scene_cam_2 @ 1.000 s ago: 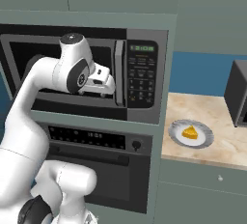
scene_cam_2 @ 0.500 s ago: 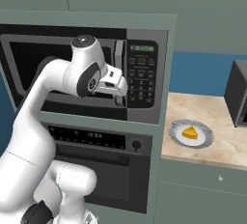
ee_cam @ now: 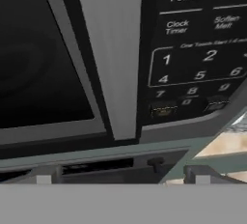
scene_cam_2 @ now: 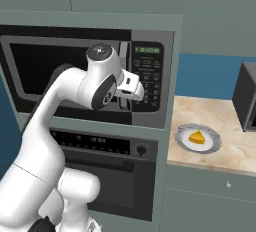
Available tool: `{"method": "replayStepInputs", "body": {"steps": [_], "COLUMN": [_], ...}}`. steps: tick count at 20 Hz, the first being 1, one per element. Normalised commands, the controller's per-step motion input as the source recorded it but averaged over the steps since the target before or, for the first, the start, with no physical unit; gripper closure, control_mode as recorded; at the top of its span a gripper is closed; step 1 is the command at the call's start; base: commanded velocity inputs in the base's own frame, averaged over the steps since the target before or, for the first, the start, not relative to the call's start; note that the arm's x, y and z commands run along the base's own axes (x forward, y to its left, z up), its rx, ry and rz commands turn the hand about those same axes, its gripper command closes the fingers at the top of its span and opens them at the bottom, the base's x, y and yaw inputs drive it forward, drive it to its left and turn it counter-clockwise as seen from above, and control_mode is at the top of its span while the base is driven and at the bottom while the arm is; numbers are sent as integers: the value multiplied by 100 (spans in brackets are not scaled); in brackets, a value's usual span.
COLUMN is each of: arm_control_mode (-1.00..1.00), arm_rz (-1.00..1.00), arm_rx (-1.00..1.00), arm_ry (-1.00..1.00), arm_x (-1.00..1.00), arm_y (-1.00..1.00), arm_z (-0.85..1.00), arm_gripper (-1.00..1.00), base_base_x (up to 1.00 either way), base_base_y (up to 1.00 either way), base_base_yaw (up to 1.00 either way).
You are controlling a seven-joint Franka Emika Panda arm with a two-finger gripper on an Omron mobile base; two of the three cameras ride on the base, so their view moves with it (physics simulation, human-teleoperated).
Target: Pick the cheese from the counter and place it in the microwave. Then turn on the microwave.
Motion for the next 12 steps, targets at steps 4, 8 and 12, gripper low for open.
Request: {"method": "replayStepInputs", "body": {"steps": [4, 8, 12], "arm_control_mode": [-100, -100, -100], "arm_rz": [0, 0, 0], "arm_rx": [3, 3, 1], "arm_ry": [-2, 0, 0], "arm_x": [24, 33, 32], "arm_y": [-6, 0, 0], "arm_z": [13, 10, 4], "arm_gripper": [-100, -100, -100], "base_base_x": [0, 0, 0], "base_base_y": [0, 0, 0], "base_base_yaw": [0, 0, 0]}}
